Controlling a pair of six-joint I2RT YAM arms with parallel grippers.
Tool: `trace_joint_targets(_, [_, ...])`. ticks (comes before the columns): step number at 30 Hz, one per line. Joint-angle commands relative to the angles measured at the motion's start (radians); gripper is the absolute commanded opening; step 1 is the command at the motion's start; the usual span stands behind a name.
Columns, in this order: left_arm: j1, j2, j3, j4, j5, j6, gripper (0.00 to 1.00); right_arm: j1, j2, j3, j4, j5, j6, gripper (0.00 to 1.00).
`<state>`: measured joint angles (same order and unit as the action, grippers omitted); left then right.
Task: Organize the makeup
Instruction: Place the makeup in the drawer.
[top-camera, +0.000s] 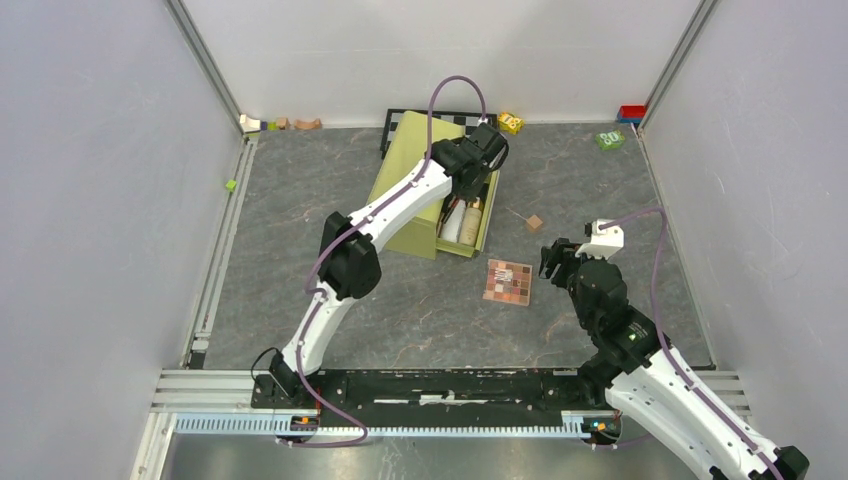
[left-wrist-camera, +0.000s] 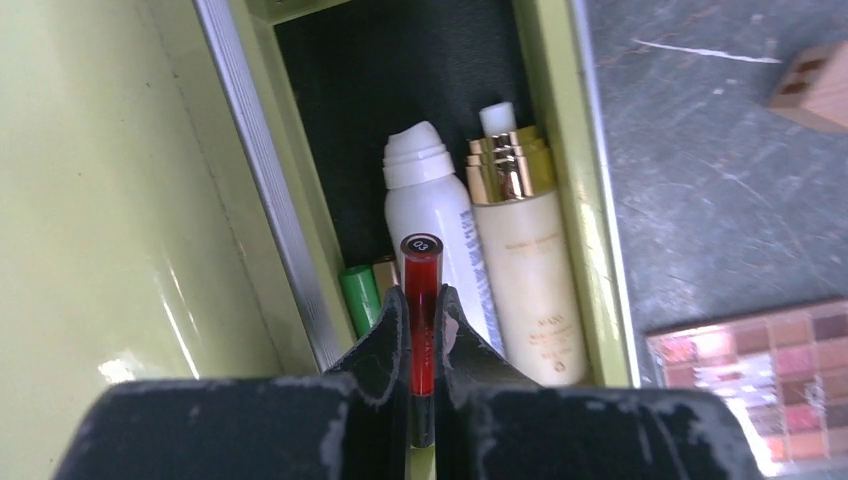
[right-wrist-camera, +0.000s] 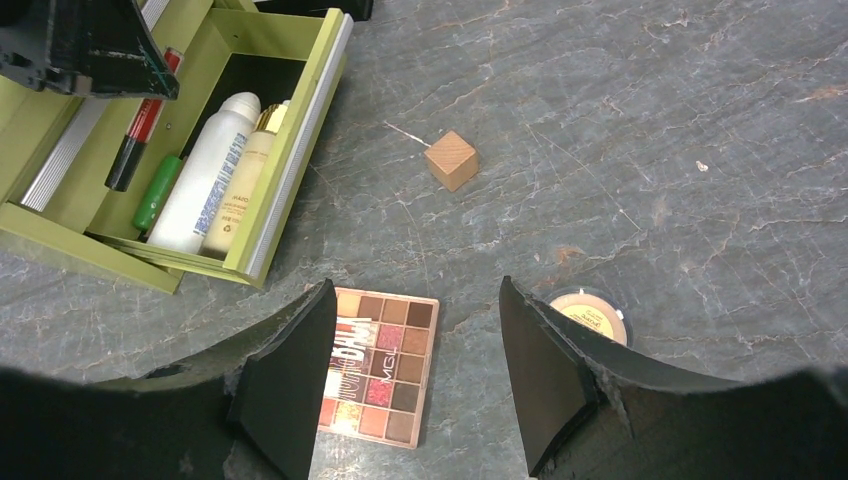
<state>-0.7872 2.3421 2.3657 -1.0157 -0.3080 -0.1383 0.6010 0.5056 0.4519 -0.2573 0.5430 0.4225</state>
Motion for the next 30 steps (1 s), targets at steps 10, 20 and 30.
trace_joint_targets(10, [-0.007, 0.078, 0.034, -0.053, -0.212, -0.049, 0.05, -0.002, -0.004, -0.008, 0.008, 0.028, 0.011, 0.68])
trace_joint_targets(20, [-0.009, 0.068, -0.008, -0.088, -0.246, -0.082, 0.31, -0.001, 0.001, -0.019, 0.022, 0.018, 0.015, 0.68])
trace_joint_targets(30, [-0.016, 0.029, 0.014, -0.087, -0.219, -0.085, 0.45, -0.001, 0.000, -0.028, 0.027, 0.015, 0.022, 0.68])
